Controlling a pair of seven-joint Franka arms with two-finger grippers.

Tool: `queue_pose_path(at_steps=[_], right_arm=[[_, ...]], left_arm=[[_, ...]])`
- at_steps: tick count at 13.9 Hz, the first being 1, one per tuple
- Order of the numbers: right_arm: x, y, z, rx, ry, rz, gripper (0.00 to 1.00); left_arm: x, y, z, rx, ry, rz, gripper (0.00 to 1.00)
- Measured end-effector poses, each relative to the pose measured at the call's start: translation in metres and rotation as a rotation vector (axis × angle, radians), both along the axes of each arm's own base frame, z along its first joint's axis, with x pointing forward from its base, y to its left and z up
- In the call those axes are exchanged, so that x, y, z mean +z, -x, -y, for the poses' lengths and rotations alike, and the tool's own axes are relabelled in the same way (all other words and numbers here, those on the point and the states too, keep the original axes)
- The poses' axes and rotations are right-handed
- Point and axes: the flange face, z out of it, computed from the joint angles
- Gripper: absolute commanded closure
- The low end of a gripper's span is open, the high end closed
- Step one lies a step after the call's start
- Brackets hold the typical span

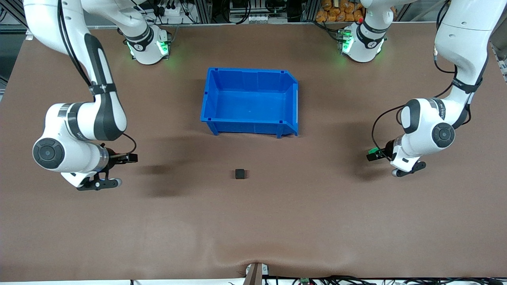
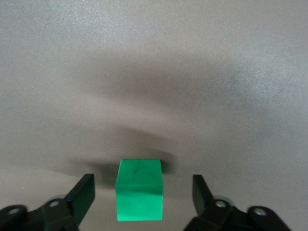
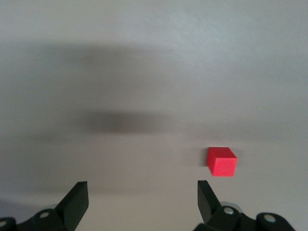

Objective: Attach green and red cubes to black cube
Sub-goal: 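Close the right gripper on the red cube while the left gripper grasps green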

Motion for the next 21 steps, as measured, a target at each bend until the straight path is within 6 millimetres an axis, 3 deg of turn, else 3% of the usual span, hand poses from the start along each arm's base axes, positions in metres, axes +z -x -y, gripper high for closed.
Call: queue_pose_path(at_steps=[4, 6, 8, 11, 13, 17, 21], right_arm=[[-0.066, 0.034, 0.047, -0.018, 0.006, 0.069, 0.0], [-0.087, 0.051, 0.072, -0.016, 0.009, 0.105, 0.0], [-0.095, 0.061, 0.105, -0.017, 0.007, 0.118, 0.0], [-0.096, 0.072, 0.146, -0.009, -0.005, 0.106, 0.0], [-0.102, 0.076, 0.144, -0.012, -0.015, 0.095, 0.0], [-0.108, 0.078, 0.122, -0.025, -0.054, 0.09, 0.0], [-0.119, 0.082, 0.12, -0.029, -0.053, 0.077, 0.0]], left_arm=[[-0.002, 0.0, 0.001, -0.001, 0.001, -0.003, 0.33], [-0.002, 0.0, 0.001, -0.001, 0.001, -0.003, 0.51], [-0.002, 0.0, 0.001, -0.001, 0.001, -0.003, 0.62], [-0.002, -0.001, 0.0, 0.0, 0.001, -0.001, 0.89], [-0.002, -0.001, 0.0, 0.001, 0.001, -0.001, 0.99], [-0.001, -0.002, 0.0, 0.07, -0.007, -0.005, 1.0], [0.007, -0.01, 0.001, 0.162, -0.014, 0.01, 1.0]])
